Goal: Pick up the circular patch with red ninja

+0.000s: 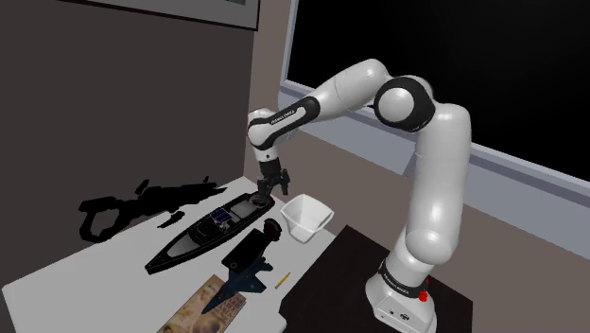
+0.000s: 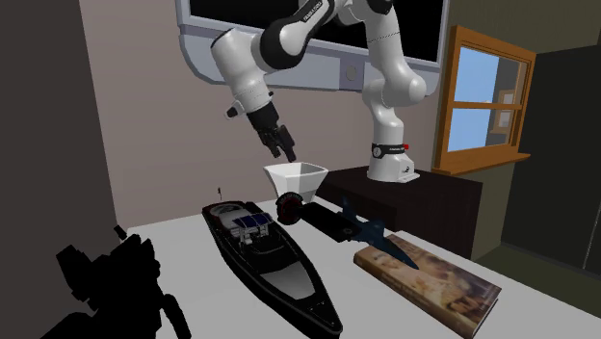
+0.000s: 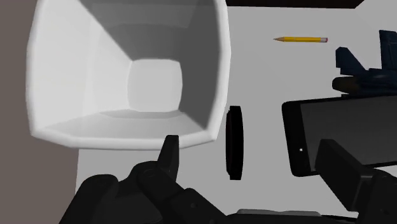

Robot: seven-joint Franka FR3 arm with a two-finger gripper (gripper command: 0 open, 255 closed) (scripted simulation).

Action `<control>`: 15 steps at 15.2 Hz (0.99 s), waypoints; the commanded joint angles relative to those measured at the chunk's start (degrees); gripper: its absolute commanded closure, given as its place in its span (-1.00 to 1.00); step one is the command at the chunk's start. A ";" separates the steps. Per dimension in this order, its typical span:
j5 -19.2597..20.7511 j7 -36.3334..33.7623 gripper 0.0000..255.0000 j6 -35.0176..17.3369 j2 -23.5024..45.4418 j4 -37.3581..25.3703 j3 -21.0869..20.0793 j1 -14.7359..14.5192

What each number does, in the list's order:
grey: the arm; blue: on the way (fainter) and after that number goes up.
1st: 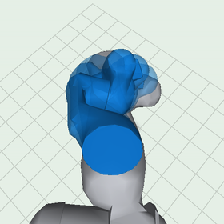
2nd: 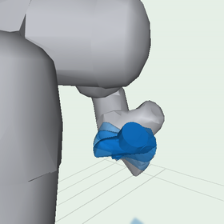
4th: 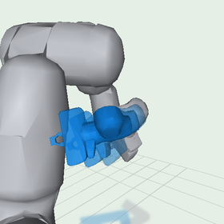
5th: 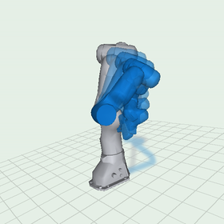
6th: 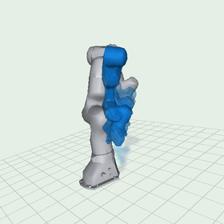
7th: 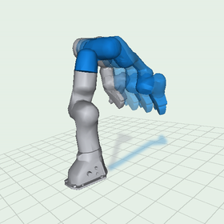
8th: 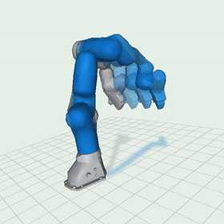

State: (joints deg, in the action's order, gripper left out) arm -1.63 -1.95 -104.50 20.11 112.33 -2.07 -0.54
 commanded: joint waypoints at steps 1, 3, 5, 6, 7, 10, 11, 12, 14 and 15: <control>-0.19 0.06 -1.00 0.24 4.97 -2.95 -0.21 -0.20; -0.29 0.27 -1.00 0.82 9.93 -6.30 -0.34 -0.30; -0.36 0.45 -1.00 1.60 14.92 -9.88 -0.47 -0.41; -0.39 0.51 -1.00 1.90 16.58 -11.12 -0.52 -0.46; -0.37 0.53 -1.00 1.41 17.15 -11.19 -0.51 -0.47; -0.33 0.57 -1.00 -0.05 18.89 -11.47 -0.47 -0.51; -0.31 0.59 -1.00 -0.53 19.47 -11.57 -0.46 -0.52; -0.30 0.60 -1.00 -0.98 20.08 -11.73 -0.44 -0.53; -0.28 0.63 -1.00 -1.71 21.03 -11.95 -0.42 -0.55; -0.28 0.63 -1.00 -1.70 21.03 -11.96 -0.42 -0.55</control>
State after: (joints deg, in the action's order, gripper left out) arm -1.91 -1.32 -105.96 40.98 100.32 -2.49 -1.08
